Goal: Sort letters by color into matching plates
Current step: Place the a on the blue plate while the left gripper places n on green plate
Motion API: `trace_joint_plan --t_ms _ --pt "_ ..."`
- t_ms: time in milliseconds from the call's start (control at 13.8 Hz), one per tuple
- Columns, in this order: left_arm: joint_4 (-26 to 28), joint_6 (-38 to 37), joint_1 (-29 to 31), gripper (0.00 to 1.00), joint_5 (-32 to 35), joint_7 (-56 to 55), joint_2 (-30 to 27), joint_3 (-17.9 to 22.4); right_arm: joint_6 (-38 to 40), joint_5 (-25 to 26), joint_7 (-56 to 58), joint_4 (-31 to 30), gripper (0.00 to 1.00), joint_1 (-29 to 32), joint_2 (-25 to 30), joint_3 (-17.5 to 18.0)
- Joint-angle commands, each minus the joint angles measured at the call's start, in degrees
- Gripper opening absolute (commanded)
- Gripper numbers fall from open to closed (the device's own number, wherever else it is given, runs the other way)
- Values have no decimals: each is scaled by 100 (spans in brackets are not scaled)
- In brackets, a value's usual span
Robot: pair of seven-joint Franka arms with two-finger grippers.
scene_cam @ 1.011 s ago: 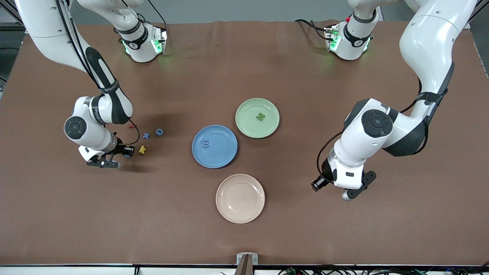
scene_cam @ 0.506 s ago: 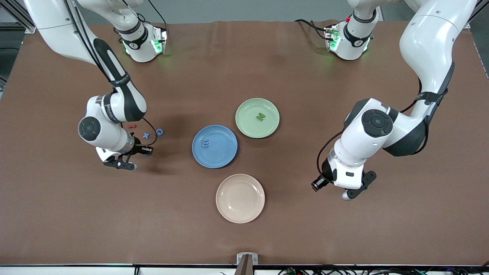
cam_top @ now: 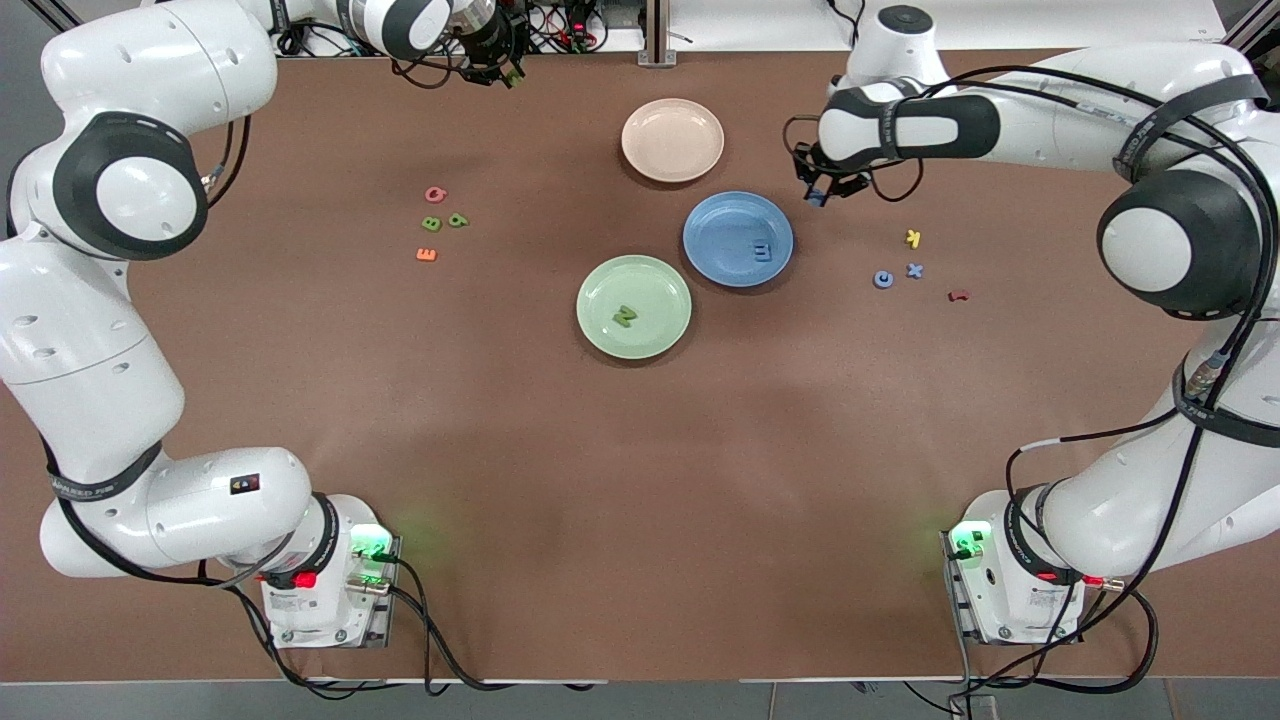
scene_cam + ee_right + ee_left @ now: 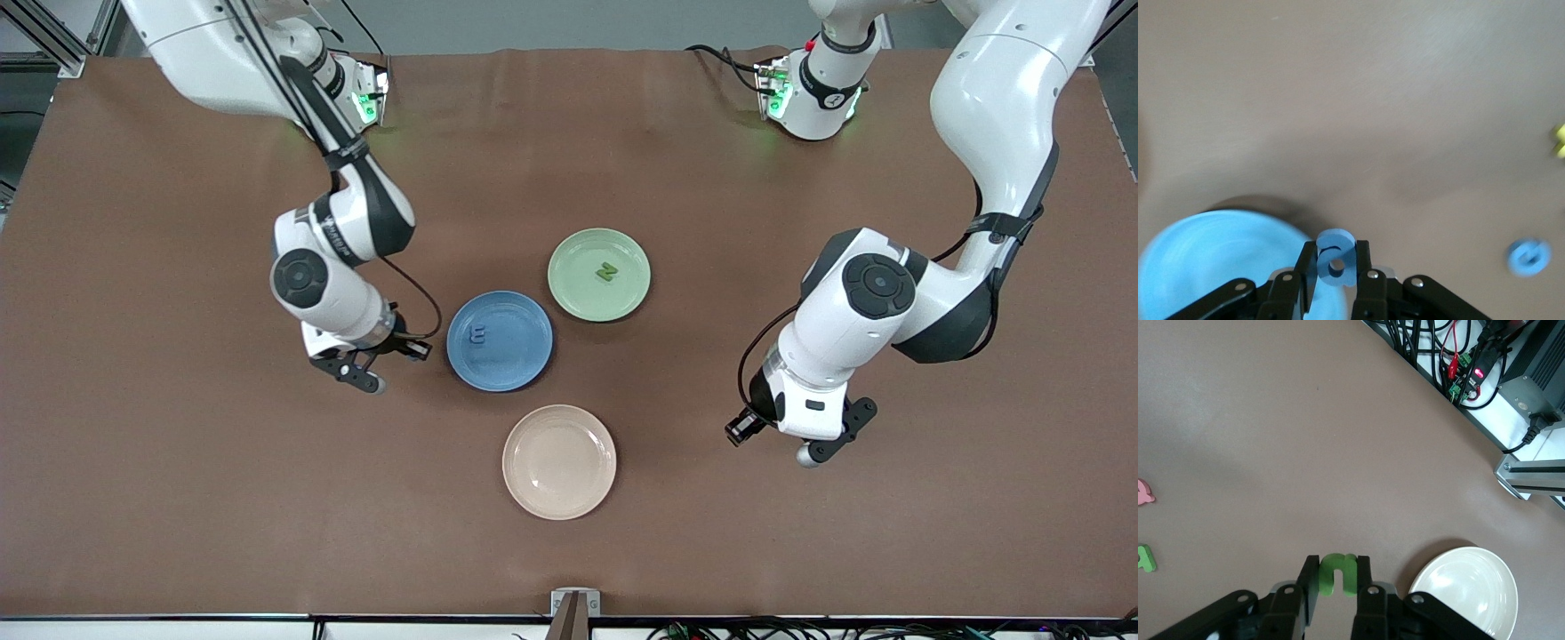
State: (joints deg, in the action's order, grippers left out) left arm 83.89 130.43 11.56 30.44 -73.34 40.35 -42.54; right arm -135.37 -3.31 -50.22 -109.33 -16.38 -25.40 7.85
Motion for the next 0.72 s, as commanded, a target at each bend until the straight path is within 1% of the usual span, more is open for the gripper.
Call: trace_joint_plan --t_ms 0,72,289,433,650 --pt "48 -263 4 0 103 13 -151 -70 99 -30 -960 551 0 -312 -368 -38" --pt "57 -342 22 0 103 4 -151 -201 99 -30 -1329 805 0 -444 -543 -38" --pt "144 -562 -118 0 33 -153 -133 -325 108 31 -2279 1439 0 -795 -1071 -46" --pt "477 -589 -215 0 41 -530 -142 -395 99 67 -2745 1730 0 -954 -1309 -55" --pt "1127 -589 -207 0 41 -1119 -151 -720 90 84 -3133 1985 0 -1104 -1538 -81"
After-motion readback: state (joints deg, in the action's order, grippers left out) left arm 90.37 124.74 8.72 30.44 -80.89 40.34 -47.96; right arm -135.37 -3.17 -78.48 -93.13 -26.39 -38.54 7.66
